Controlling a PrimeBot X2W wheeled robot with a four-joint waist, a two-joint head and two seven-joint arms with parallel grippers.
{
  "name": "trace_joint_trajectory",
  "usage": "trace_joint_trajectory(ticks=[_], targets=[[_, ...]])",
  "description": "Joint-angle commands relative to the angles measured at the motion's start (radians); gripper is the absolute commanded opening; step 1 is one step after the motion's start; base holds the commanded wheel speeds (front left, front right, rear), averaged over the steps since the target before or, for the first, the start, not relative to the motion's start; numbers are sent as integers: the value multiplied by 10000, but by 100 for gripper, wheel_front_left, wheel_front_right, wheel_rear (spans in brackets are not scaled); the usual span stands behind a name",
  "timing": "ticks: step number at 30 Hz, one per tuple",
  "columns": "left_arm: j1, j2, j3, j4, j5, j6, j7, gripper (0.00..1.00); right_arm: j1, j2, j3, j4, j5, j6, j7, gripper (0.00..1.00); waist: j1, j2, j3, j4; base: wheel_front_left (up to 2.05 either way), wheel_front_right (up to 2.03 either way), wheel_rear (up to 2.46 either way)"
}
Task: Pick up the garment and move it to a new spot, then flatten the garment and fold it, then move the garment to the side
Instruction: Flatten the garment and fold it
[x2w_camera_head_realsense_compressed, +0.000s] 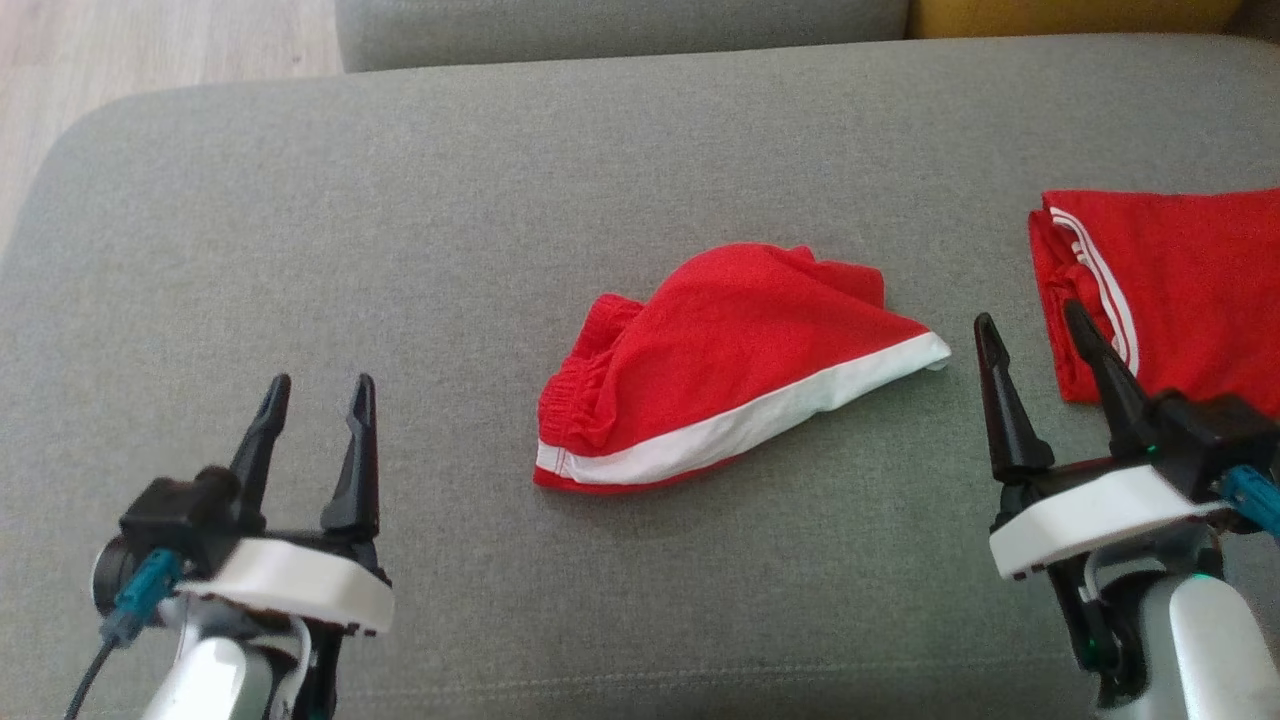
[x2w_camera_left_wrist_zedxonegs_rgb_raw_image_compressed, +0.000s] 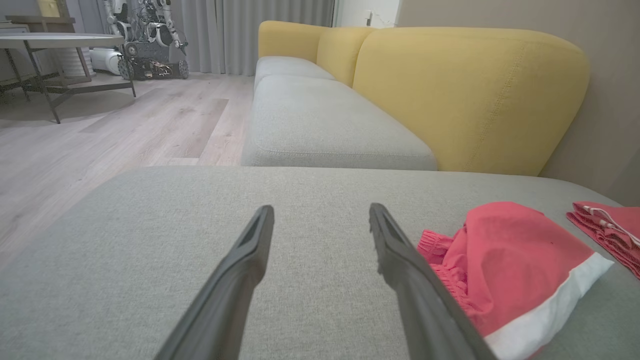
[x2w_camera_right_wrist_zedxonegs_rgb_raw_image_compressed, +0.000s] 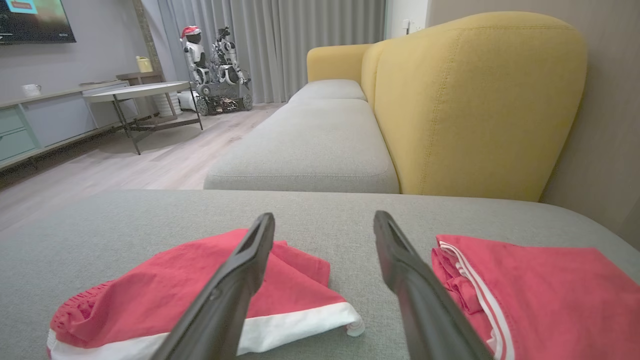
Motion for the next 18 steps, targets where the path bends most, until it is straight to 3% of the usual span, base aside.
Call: trace_joint_trajectory(ticks=[1, 8, 18], targets=[[-248, 278, 339, -370, 97, 77, -10, 100, -47, 9, 238, -437, 50, -9, 27, 100, 0, -1, -31, -8, 0, 0, 0], [-20, 304, 272, -681, 49, 223, 204, 100, 122, 61, 243, -685, 106, -9, 215, 100, 0, -1, -63, 28, 0, 0, 0], [-225, 401, 182, -536, -30, 72, 281, 100, 99, 93, 262, -635, 156, -9, 223, 100, 0, -1, -12, 25, 0, 0, 0]])
